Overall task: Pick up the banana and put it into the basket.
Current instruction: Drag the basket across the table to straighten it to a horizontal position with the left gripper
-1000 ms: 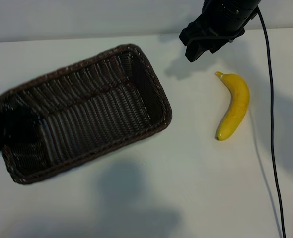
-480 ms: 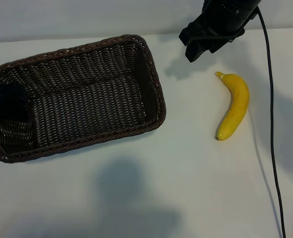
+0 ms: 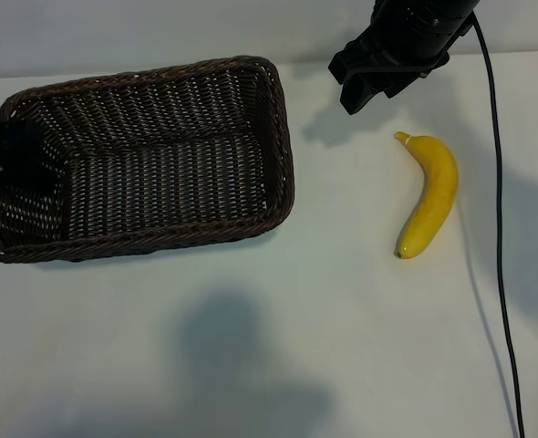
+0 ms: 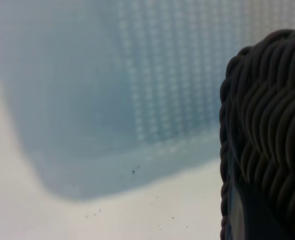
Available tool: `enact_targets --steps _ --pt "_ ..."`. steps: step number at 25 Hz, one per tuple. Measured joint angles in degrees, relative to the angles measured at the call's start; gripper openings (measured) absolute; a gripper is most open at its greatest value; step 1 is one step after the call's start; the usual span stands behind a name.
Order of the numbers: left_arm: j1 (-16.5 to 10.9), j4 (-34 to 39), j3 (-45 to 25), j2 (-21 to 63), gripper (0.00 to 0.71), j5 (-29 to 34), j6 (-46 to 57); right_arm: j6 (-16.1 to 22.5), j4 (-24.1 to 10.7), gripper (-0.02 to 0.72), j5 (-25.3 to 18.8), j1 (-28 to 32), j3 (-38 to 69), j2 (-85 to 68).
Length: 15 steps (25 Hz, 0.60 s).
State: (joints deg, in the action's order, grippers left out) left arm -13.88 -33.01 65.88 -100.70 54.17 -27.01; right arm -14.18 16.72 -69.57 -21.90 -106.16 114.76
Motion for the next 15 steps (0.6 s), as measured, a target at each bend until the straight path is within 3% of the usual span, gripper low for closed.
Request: enact_targets --steps 6,15 --pt "1.5 -0.1 0.9 -3.6 0.164 -0.6 -1.6 0.1 0.0 0.539 0.0 0.0 0.0 0.0" --pt "9.4 0.3 9.8 -9.6 0.164 0.1 1.7 0.1 0.0 0.539 0.0 0.0 0.0 0.0"
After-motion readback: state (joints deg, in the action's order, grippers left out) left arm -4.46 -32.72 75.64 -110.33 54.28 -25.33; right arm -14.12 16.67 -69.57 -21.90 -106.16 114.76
